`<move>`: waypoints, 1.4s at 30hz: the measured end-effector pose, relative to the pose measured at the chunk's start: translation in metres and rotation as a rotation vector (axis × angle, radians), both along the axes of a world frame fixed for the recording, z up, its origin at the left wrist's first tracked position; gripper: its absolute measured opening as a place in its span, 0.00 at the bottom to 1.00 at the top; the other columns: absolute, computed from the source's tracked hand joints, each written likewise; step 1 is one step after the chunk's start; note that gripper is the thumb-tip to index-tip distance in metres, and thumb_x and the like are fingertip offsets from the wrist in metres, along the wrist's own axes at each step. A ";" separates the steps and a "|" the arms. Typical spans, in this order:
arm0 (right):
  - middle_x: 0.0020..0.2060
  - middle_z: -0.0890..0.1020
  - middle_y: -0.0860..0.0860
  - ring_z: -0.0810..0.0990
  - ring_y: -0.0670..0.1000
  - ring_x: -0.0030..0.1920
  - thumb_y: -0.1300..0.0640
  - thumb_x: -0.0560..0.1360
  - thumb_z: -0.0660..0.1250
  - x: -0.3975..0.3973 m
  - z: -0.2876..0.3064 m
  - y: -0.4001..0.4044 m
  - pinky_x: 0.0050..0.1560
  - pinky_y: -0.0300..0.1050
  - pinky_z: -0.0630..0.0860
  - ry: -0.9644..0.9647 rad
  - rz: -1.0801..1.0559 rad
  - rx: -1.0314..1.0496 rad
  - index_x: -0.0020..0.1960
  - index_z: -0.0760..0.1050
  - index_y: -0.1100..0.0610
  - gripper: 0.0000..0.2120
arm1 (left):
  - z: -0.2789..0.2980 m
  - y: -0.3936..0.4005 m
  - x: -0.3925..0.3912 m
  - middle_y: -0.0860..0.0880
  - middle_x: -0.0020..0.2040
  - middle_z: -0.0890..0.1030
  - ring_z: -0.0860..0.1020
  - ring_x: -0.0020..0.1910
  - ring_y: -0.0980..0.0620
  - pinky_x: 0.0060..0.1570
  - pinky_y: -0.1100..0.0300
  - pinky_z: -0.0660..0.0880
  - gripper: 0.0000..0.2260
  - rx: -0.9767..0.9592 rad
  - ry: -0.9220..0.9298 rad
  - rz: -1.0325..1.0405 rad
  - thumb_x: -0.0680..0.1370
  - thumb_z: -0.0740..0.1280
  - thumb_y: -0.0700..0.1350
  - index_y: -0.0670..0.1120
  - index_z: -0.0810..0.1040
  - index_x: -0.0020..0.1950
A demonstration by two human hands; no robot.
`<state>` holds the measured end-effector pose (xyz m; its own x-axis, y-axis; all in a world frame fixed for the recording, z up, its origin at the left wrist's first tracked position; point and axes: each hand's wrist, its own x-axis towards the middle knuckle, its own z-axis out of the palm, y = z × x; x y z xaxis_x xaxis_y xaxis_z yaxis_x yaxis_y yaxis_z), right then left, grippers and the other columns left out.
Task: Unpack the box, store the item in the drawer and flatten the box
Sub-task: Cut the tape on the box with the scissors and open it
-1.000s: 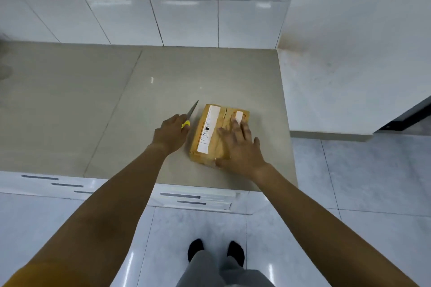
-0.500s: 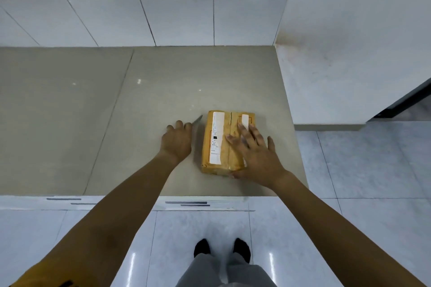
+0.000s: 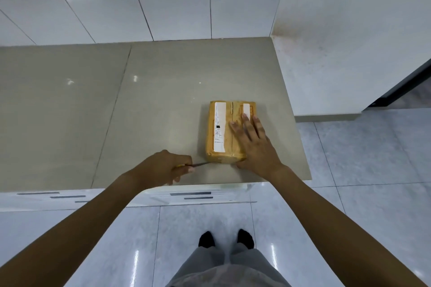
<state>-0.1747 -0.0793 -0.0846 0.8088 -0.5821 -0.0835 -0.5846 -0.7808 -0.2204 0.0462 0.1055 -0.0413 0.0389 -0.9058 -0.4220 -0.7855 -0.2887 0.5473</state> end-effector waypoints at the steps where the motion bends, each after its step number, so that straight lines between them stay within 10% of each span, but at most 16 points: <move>1: 0.79 0.44 0.56 0.38 0.62 0.77 0.35 0.66 0.71 0.000 -0.001 0.000 0.74 0.61 0.55 0.000 0.001 0.002 0.78 0.42 0.49 0.53 | -0.003 -0.001 -0.001 0.54 0.34 0.82 0.81 0.30 0.58 0.26 0.72 0.72 0.10 -0.005 -0.022 0.017 0.81 0.60 0.57 0.55 0.76 0.46; 32: 0.78 0.41 0.55 0.37 0.63 0.77 0.39 0.71 0.67 0.006 -0.003 0.003 0.75 0.62 0.52 0.073 0.007 -0.051 0.78 0.40 0.47 0.48 | 0.011 -0.023 -0.040 0.50 0.40 0.84 0.81 0.33 0.51 0.33 0.64 0.74 0.12 -0.526 -0.278 -0.438 0.81 0.60 0.52 0.49 0.80 0.53; 36: 0.78 0.39 0.53 0.37 0.61 0.77 0.33 0.66 0.69 0.006 0.001 0.001 0.73 0.70 0.48 0.122 0.005 -0.015 0.77 0.36 0.46 0.55 | 0.016 -0.033 -0.028 0.46 0.37 0.82 0.80 0.29 0.44 0.27 0.59 0.73 0.09 -0.668 -0.489 -0.017 0.81 0.58 0.50 0.48 0.76 0.55; 42: 0.78 0.53 0.55 0.51 0.58 0.78 0.30 0.74 0.53 0.002 0.004 0.021 0.73 0.69 0.46 -0.070 0.076 -0.183 0.78 0.51 0.50 0.40 | -0.006 -0.061 0.003 0.35 0.60 0.73 0.74 0.57 0.36 0.53 0.45 0.74 0.26 -0.087 -0.600 0.337 0.80 0.58 0.42 0.45 0.58 0.78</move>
<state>-0.1729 -0.0586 -0.0807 0.8509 -0.5198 0.0756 -0.5112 -0.8526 -0.1089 0.0491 0.0444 -0.0469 0.5283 -0.8328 -0.1657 -0.8346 -0.5452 0.0789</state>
